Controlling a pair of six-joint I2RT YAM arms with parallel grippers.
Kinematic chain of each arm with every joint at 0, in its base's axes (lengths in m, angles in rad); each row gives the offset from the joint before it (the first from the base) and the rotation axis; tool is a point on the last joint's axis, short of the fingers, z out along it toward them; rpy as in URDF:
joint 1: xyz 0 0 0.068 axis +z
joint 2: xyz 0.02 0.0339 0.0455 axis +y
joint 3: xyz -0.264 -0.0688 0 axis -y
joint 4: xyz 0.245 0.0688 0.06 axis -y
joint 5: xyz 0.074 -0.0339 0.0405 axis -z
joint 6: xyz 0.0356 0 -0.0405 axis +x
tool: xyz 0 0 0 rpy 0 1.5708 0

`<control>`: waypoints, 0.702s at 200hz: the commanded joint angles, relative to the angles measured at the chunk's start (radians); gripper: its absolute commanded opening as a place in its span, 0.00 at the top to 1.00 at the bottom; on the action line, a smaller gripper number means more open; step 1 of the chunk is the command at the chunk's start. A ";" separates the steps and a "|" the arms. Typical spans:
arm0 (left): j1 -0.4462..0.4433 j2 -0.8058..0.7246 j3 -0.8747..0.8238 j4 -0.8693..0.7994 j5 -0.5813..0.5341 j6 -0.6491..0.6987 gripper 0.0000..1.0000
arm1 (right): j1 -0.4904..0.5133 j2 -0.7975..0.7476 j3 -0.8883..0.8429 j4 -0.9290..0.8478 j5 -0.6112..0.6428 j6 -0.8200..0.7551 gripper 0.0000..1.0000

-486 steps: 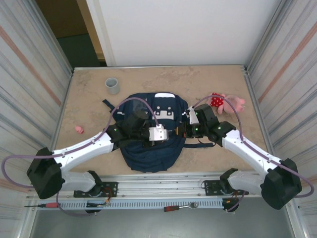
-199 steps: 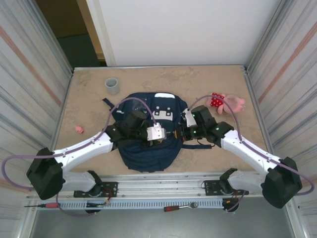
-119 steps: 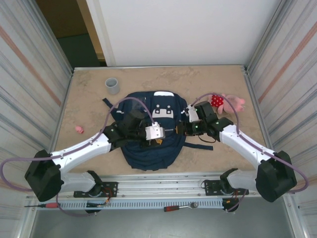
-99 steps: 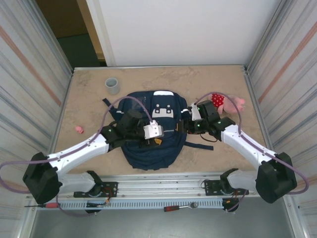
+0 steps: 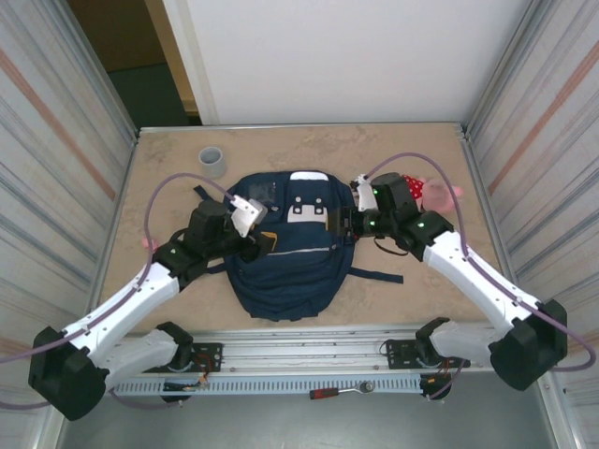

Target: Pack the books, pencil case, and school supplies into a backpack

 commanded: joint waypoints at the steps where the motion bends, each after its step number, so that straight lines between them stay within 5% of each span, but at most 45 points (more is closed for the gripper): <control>1: 0.002 -0.007 -0.065 0.042 -0.035 -0.169 0.43 | 0.048 0.074 -0.010 0.076 -0.016 0.043 0.56; 68: 0.003 0.163 -0.318 0.229 -0.137 -0.404 0.47 | 0.015 0.299 -0.412 0.374 0.125 0.251 0.62; 140: 0.002 0.280 -0.293 0.278 -0.165 -0.410 0.46 | 0.017 0.272 -0.355 0.314 0.171 0.214 0.59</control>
